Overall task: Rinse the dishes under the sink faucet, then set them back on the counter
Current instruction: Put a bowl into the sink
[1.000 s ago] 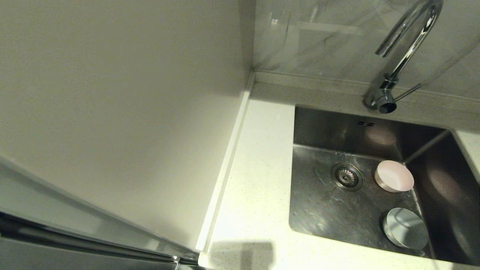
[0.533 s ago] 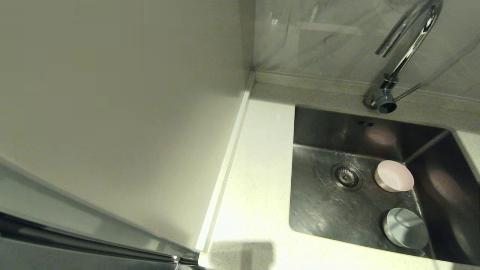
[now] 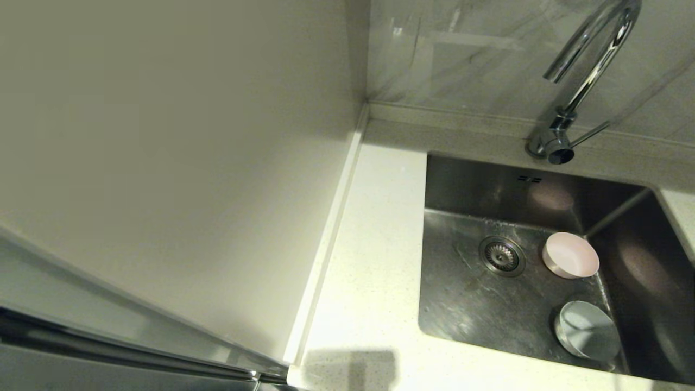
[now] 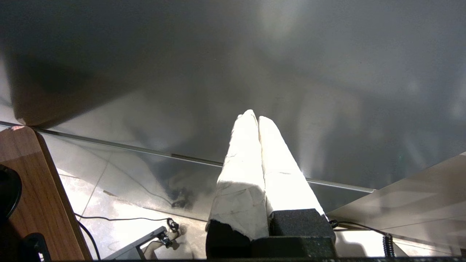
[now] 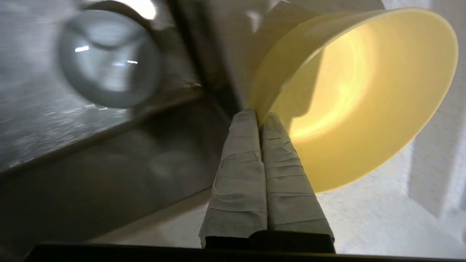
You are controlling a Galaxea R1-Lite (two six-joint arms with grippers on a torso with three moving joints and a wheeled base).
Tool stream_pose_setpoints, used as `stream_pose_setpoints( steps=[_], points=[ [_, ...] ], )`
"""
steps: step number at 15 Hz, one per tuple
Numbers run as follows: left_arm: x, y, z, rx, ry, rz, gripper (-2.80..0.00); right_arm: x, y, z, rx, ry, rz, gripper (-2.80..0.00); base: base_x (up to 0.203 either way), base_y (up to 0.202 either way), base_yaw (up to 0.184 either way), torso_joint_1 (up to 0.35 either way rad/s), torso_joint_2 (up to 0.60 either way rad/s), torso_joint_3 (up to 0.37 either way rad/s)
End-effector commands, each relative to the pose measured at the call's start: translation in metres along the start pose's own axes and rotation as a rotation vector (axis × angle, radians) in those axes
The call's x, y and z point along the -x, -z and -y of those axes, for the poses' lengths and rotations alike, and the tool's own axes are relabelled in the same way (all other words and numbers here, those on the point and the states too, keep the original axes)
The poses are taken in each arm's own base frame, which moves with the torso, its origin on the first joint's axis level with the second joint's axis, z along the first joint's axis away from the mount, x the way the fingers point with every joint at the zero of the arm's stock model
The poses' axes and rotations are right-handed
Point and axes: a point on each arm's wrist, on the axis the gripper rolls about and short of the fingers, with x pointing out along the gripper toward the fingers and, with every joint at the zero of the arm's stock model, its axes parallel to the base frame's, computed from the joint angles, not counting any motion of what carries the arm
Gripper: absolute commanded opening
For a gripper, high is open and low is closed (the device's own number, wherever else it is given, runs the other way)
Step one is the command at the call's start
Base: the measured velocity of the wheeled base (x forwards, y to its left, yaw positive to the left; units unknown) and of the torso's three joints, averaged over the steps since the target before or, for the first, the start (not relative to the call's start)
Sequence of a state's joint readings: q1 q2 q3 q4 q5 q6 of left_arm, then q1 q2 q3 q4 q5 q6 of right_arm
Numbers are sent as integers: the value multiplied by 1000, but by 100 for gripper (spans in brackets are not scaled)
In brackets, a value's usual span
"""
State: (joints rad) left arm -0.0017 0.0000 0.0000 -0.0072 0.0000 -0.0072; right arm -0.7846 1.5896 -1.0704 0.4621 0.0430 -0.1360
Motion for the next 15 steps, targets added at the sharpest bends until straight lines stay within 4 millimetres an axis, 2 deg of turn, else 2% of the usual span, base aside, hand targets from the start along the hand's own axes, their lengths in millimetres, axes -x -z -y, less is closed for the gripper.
stream_pose_setpoints(
  steps=[1, 3, 7, 9, 12, 15],
  points=[
    [0, 1, 0, 0, 0, -3, -280, 27, 8, -13, 46, -42, 77, -280, 0, 0, 0, 0, 0, 0],
    [0, 1, 0, 0, 0, -2, -280, 38, 20, -28, 101, -98, 95, -280, 0, 0, 0, 0, 0, 0],
    [0, 1, 0, 0, 0, -3, -280, 53, 72, -78, 338, -281, 70, -280, 0, 0, 0, 0, 0, 0],
    [0, 1, 0, 0, 0, -3, -280, 56, 89, -99, 456, -341, 60, -280, 0, 0, 0, 0, 0, 0],
    [0, 1, 0, 0, 0, -3, -280, 46, 91, -131, 567, -339, 104, -280, 0, 0, 0, 0, 0, 0],
    [0, 1, 0, 0, 0, -3, -280, 33, 89, -179, 679, -336, 202, -280, 0, 0, 0, 0, 0, 0]
  ],
)
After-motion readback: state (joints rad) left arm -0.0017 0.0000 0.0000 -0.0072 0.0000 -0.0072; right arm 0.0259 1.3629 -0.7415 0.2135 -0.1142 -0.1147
